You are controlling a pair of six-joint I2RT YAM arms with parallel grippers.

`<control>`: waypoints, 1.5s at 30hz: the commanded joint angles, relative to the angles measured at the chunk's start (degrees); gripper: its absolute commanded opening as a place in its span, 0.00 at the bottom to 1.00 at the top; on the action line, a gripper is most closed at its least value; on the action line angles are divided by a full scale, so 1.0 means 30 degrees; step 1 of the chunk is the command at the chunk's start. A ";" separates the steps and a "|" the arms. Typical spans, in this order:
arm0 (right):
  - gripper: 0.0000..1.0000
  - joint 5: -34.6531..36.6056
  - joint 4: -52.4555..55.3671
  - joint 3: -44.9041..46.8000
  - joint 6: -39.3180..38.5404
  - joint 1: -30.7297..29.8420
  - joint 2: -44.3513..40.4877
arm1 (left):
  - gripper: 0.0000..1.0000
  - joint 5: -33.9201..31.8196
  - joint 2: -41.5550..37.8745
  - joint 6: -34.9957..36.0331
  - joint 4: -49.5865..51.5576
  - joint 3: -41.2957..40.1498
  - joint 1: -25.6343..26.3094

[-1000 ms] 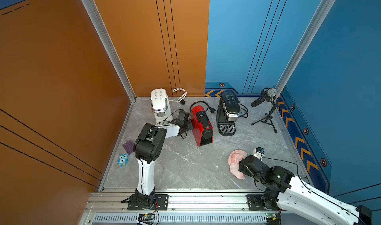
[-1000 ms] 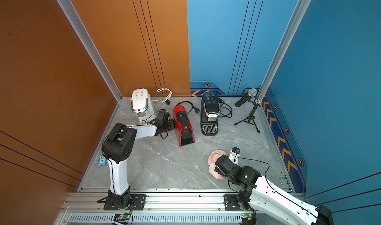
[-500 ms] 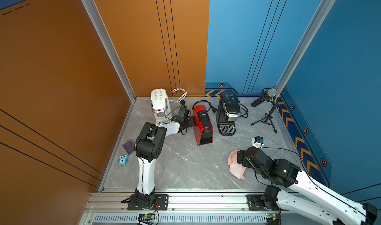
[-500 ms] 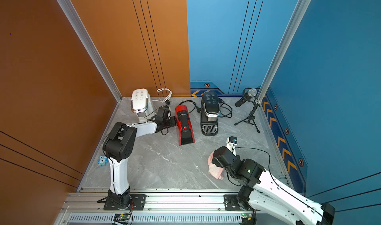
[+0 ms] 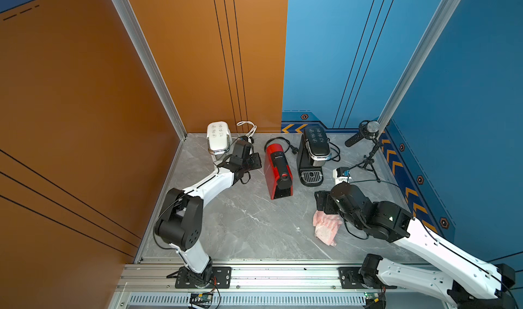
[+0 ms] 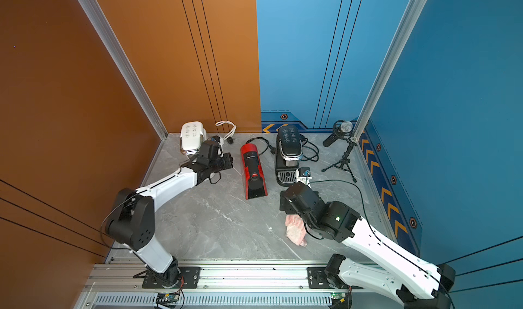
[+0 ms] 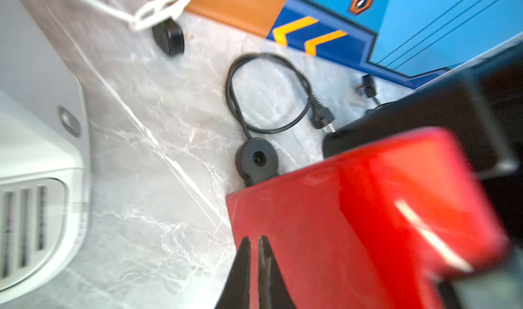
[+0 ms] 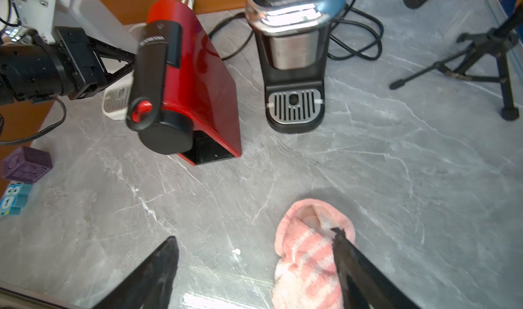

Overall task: Wipe the surface of a coffee machine
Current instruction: Move the coffee machine to the center of the board.

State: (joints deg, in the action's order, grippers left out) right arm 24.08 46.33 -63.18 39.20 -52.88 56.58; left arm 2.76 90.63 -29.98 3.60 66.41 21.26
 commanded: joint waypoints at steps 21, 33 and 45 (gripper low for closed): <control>0.88 -1.2541 -0.5668 -1.5823 -0.4505 0.2131 1.6366 | 0.97 0.3975 -0.2558 0.3908 0.8821 0.6339 -0.7120; 0.88 -1.4126 -0.5598 -1.4742 -0.5708 0.2394 1.6777 | 0.94 0.1086 0.2500 0.4543 0.6695 1.0813 -0.8236; 0.88 -1.5559 -0.6784 -1.1726 -0.6108 0.2841 1.5776 | 0.94 0.1020 0.8270 0.4388 0.6599 1.5820 -0.8212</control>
State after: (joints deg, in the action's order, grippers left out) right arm -19.64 28.40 -100.31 21.93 -44.49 106.43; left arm 4.97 112.62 -17.76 23.55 110.78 -3.33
